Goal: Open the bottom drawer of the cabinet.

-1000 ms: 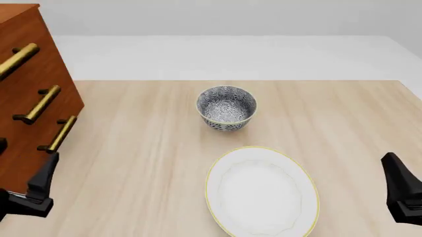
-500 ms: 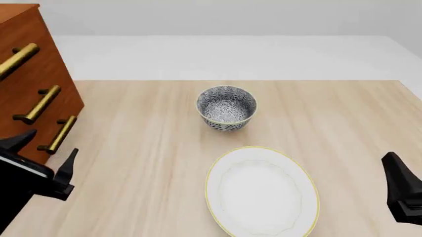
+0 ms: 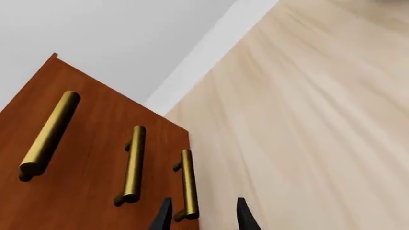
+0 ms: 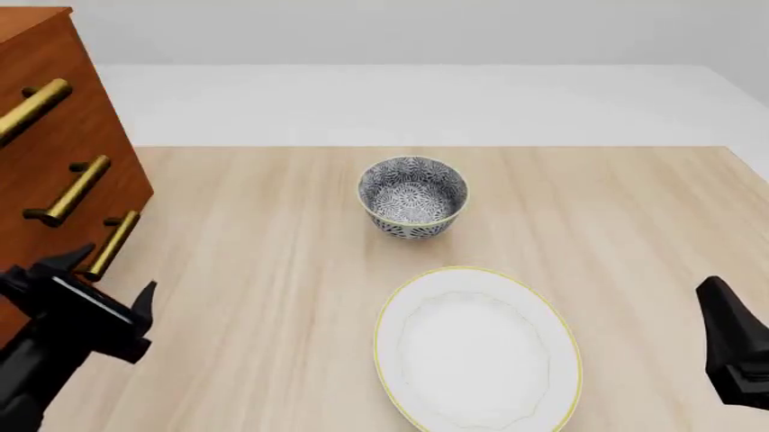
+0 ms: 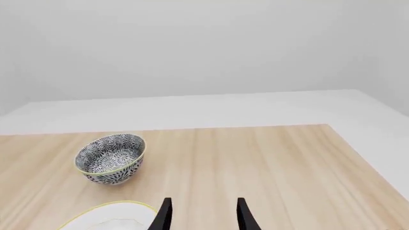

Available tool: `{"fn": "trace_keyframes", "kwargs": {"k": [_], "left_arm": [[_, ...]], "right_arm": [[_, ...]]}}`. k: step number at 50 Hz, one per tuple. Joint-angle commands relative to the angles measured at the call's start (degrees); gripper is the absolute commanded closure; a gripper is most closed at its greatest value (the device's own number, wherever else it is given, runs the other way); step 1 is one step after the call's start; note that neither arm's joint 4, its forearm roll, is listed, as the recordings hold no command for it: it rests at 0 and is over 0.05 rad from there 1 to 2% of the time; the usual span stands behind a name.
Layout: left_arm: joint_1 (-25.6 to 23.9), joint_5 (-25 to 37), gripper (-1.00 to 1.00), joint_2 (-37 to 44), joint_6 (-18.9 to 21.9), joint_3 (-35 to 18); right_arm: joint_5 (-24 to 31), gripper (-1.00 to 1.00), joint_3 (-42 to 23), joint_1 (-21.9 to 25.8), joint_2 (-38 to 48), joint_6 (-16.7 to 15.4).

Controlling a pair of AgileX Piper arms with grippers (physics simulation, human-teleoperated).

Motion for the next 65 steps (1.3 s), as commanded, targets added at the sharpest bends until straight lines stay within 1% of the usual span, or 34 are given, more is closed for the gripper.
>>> {"fn": "trace_keyframes", "kwargs": {"k": [1,5,11,13,21,24,38,54,60,65], "left_arm": [[1.73,-3.92,-1.00,5.02,4.74,0.00],[2.44,-3.92,-1.00,5.16,7.36,0.00],[2.92,-3.92,-1.00,6.21,8.49,0.00],[3.75,-3.92,-1.00,6.74,10.09,-0.02],[4.51,-3.92,-1.00,7.47,11.73,0.00],[5.17,-3.92,-1.00,8.40,13.04,-0.21],[6.19,-3.92,-1.00,13.83,15.90,-4.16],[7.77,-3.92,-1.00,19.82,17.37,-9.34],[8.28,-3.92,-1.00,21.46,18.91,-10.57],[8.85,-3.92,-1.00,22.33,19.39,-11.33]], "right_arm": [[0.03,-1.00,-0.01,-0.12,0.03,0.56],[0.00,-1.00,0.00,-0.13,0.03,0.75],[-0.13,-1.00,-0.01,-0.24,0.02,0.97],[-0.12,-1.00,0.00,-0.35,-0.01,1.17],[-0.20,-1.00,-0.01,-0.32,0.00,1.25],[-0.19,-1.00,0.00,-0.32,0.00,1.34],[-0.09,-1.00,0.00,-0.23,0.04,1.11],[-0.27,-1.00,0.00,0.04,0.40,0.99],[-0.40,-1.00,0.00,-0.22,0.56,0.95],[-0.28,-1.00,0.00,-0.35,0.42,1.02]]}}
